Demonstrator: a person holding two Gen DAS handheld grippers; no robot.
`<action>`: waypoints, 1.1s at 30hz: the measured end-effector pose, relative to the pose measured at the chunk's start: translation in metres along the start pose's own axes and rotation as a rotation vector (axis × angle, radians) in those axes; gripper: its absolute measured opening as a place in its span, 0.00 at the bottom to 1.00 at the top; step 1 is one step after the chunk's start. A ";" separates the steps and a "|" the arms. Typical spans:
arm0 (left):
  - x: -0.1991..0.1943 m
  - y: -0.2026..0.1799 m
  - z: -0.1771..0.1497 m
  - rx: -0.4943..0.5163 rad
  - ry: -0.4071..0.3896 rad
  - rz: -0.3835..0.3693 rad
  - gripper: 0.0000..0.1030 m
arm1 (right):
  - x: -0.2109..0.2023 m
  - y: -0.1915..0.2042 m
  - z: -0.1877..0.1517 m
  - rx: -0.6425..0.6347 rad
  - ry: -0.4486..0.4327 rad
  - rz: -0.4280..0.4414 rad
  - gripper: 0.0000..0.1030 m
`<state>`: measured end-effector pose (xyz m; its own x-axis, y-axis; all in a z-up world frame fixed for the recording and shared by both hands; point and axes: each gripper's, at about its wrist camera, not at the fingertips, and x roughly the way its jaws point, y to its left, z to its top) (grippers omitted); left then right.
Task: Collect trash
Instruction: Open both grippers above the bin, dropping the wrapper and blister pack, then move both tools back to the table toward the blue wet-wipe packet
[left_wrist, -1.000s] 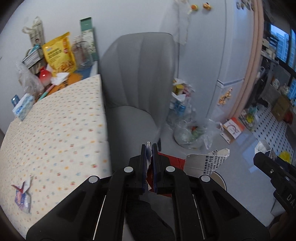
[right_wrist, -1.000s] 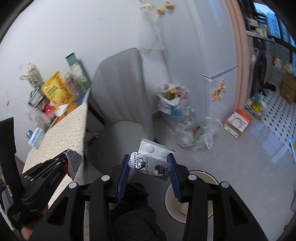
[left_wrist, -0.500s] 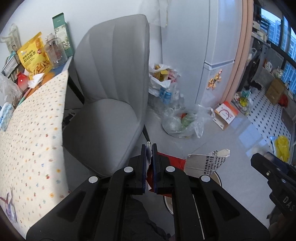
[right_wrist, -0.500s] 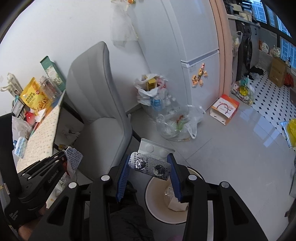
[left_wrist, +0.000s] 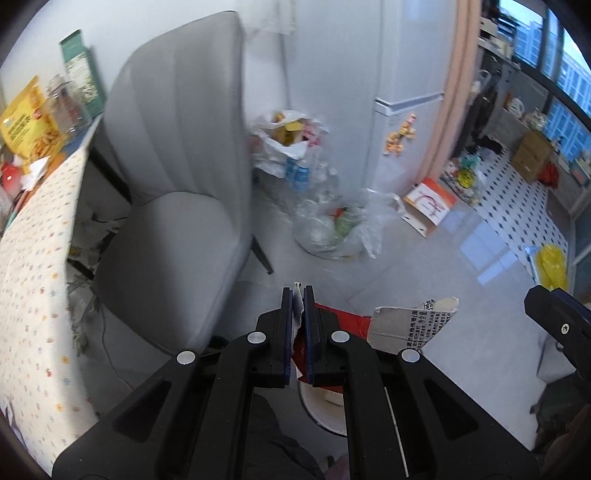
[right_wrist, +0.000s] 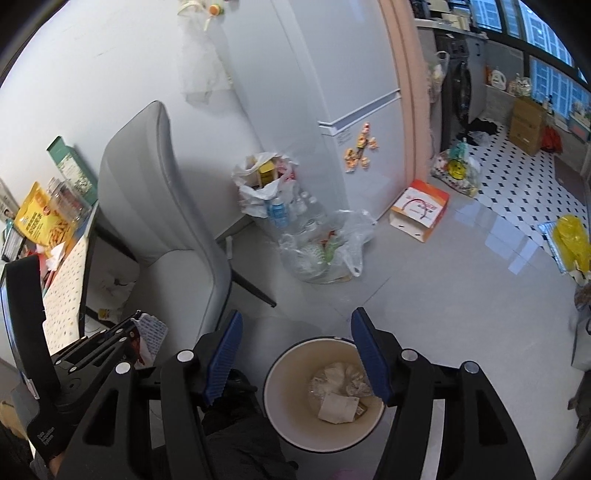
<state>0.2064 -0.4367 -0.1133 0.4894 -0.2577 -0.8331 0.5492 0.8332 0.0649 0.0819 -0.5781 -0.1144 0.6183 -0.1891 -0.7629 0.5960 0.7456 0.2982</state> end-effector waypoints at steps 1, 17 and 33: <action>0.000 -0.005 0.000 0.011 0.003 -0.011 0.06 | -0.003 -0.005 0.000 0.006 -0.003 -0.011 0.59; -0.054 0.004 -0.017 -0.016 -0.066 -0.076 0.90 | -0.048 -0.030 -0.021 0.064 -0.069 -0.042 0.59; -0.157 0.150 -0.072 -0.248 -0.227 0.081 0.94 | -0.106 0.076 -0.051 -0.117 -0.152 0.073 0.88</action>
<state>0.1630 -0.2364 -0.0120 0.6781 -0.2648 -0.6856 0.3349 0.9417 -0.0325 0.0361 -0.4688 -0.0400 0.7333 -0.2195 -0.6434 0.4884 0.8285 0.2740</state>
